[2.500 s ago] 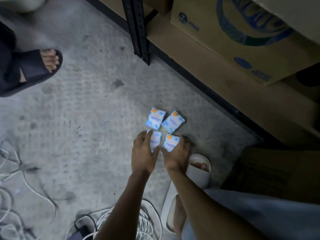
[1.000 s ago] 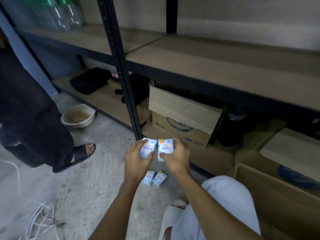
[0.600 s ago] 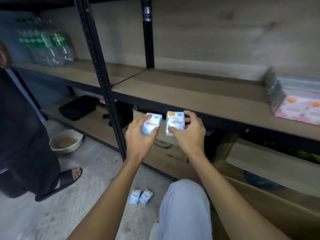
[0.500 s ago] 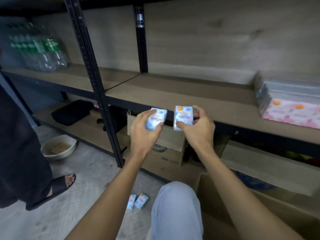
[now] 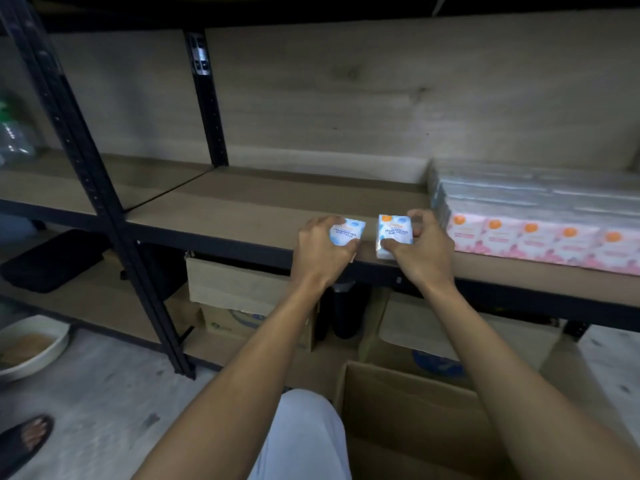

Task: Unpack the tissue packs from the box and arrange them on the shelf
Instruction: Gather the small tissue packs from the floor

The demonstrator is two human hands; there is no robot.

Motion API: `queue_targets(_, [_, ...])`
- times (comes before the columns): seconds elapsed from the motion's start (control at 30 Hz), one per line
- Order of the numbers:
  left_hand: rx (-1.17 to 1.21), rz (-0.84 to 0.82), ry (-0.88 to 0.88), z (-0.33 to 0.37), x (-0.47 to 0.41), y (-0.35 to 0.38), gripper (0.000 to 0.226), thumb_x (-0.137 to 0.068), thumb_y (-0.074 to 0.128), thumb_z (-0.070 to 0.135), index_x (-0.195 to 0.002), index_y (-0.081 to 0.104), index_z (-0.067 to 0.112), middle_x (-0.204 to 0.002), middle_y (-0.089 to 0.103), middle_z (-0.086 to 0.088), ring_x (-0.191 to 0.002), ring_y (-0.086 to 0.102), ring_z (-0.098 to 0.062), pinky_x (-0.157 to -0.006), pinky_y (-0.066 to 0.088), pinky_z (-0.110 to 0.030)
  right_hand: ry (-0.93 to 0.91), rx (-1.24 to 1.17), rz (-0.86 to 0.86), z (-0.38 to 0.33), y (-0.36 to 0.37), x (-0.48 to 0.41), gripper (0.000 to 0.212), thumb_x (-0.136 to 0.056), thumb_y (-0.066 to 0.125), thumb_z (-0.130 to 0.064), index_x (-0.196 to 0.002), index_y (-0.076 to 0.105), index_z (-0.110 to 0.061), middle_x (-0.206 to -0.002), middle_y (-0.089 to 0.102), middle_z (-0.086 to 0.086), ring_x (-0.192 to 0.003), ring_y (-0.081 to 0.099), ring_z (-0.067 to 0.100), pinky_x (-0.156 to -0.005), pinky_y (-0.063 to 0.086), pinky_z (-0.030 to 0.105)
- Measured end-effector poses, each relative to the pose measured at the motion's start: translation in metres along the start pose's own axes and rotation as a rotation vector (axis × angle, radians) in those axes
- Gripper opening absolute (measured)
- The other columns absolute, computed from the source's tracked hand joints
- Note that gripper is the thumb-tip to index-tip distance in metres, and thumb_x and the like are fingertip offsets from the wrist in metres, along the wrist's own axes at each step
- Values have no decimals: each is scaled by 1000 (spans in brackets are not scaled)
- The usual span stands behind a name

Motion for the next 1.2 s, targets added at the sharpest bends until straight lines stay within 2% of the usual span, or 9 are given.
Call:
queue_targets(0.03, [-7,-19,-13,2,-3,6,40,-74,74,32,-111,69,19,-115,65,-1,-103,60,-16,-91,49,-29,5,8,-12,2,-2,-3,50,-71,79,-18,-115,55,-19,-108,63,11,-97,60,23,-58,41,3])
queue_targets(0.1, [-17,-45,-35,4,-8,16,36,-74,73,31,-107,70,17,-110,67,-2,-100,62,-18,-88,50,-30,28,13,-46,6,-2,-8,40,-74,77,-16,-110,60,-15,-108,62,13,-87,59,21,-42,35,2])
queue_targets(0.27, [-5,-67,-111,6,-14,28,24,-73,67,32,-85,71,12,-85,71,-3,-83,65,-22,-76,54,-35,58,40,-64,17,3,-14,23,-77,76,-20,-94,68,-8,-101,68,7,-83,56,12,-58,32,4])
queue_targets(0.4, [-4,-140,-128,6,-17,29,26,-76,65,41,-87,71,19,-82,70,7,-82,64,-16,-73,51,-28,43,53,-82,18,3,-15,30,-81,74,-27,-101,70,-6,-106,69,4,-81,55,9,-62,33,5])
queue_targets(0.5, [18,-202,-127,7,-16,23,26,-83,65,34,-103,70,18,-89,63,13,-87,57,-10,-78,43,-21,28,94,-180,17,0,-11,40,-78,76,-26,-114,67,-11,-108,65,2,-73,57,8,-54,36,4])
queue_targets(0.63, [-34,-262,-89,-2,-16,14,45,-78,67,28,-123,64,25,-121,66,8,-111,59,-11,-89,40,-15,-53,189,-220,17,-2,-6,49,-71,77,-23,-119,67,-22,-117,67,2,-102,61,15,-84,42,18])
queue_targets(0.83, [7,-330,-24,-14,-16,11,37,-79,73,19,-114,70,27,-127,63,8,-114,57,-10,-104,40,-24,-159,234,-208,8,-2,1,45,-74,78,-21,-118,68,-19,-113,67,8,-101,63,24,-94,44,25])
queue_targets(1.03, [71,-321,1,-14,-19,16,35,-75,80,19,-108,72,23,-125,63,5,-95,64,-10,-93,47,-20,-225,258,-193,5,3,2,41,-77,76,-19,-117,69,-17,-123,64,3,-115,55,17,-96,36,18])
queue_targets(1.2, [73,-312,4,-15,-21,20,34,-74,80,19,-107,73,23,-127,61,4,-95,63,-11,-91,47,-20,-232,310,-186,9,5,-3,37,-79,74,-20,-116,69,-15,-124,64,3,-116,54,16,-94,29,10])
Point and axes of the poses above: each hand's wrist, its own x-axis away from the middle knuckle, its own y-axis out of the palm, z = x × y, the point moved 4 cm from there along -x, towards the middle knuckle
